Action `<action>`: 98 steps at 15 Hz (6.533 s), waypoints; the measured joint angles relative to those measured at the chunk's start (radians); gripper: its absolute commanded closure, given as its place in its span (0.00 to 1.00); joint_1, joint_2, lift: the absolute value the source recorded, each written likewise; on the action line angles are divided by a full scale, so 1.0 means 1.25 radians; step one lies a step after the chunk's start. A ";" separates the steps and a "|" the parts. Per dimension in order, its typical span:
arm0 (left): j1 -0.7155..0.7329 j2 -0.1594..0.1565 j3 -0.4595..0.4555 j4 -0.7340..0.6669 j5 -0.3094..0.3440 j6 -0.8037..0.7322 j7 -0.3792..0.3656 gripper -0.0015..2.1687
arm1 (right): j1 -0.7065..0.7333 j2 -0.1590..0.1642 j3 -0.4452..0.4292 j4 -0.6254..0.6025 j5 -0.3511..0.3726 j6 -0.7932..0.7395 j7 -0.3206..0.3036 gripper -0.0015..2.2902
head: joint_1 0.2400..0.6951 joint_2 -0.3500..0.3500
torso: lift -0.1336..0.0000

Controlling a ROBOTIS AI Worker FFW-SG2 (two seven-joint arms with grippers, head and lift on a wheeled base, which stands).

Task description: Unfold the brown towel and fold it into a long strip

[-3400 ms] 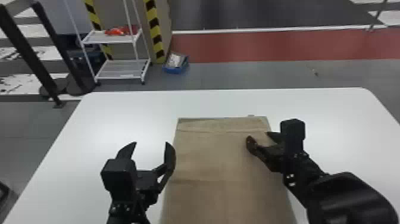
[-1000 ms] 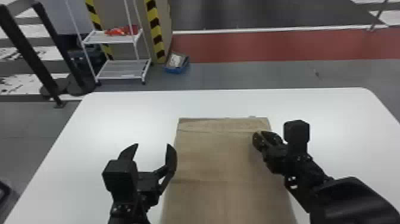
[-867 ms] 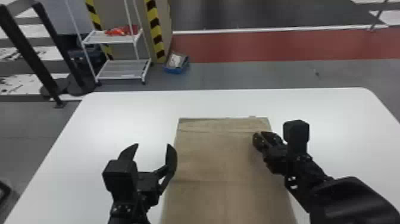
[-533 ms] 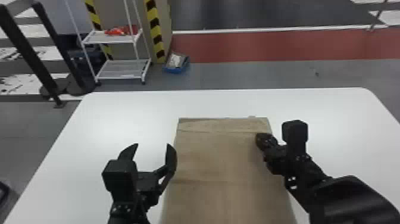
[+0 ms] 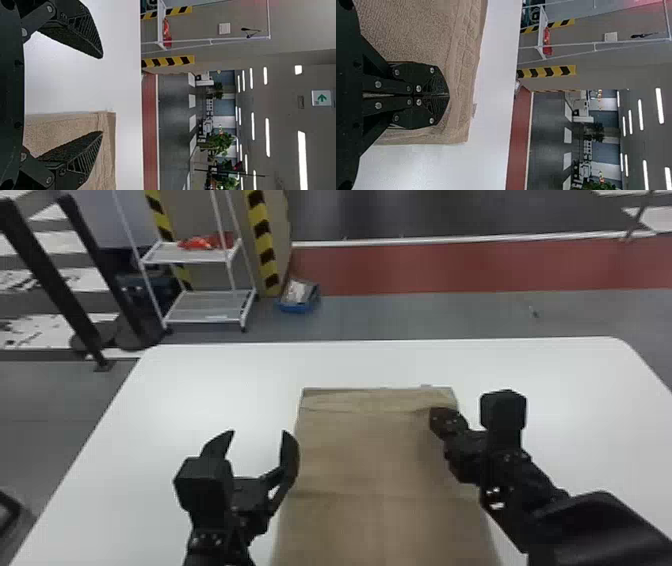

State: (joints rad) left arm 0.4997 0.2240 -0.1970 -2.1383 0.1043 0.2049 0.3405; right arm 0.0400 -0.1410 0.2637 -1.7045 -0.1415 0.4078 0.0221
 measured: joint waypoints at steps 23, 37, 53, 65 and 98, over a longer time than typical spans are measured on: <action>0.040 -0.007 0.157 -0.042 0.071 0.000 -0.096 0.10 | 0.527 -0.173 0.085 -0.465 0.225 -0.297 0.054 0.03 | 1.00 1.00 | 0.08; 0.144 -0.058 0.109 -0.150 -0.398 0.214 -0.721 0.13 | 0.504 0.106 -0.754 -0.304 -0.260 -0.266 0.204 0.03 | 1.00 0.00 | 0.08; 0.117 -0.057 0.032 -0.118 -0.545 0.243 -0.819 0.29 | 0.461 0.107 -0.812 -0.252 -0.324 -0.208 0.232 0.03 | 1.00 0.00 | 0.08; 0.114 -0.063 0.022 -0.117 -0.544 0.240 -0.792 0.45 | 0.443 0.108 -0.815 -0.234 -0.330 -0.197 0.250 0.03 | 1.00 0.00 | 0.08; 0.009 0.066 0.035 -0.131 -0.347 0.247 -0.801 0.61 | -0.438 0.113 -0.162 0.425 0.260 0.317 0.348 0.13 | 1.00 0.44 | 0.08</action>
State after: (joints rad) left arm 0.5108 0.3064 -0.1535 -2.3016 -0.3297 0.5131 -0.6611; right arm -0.5080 0.0001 0.0613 -1.1731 0.1841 0.8044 0.4567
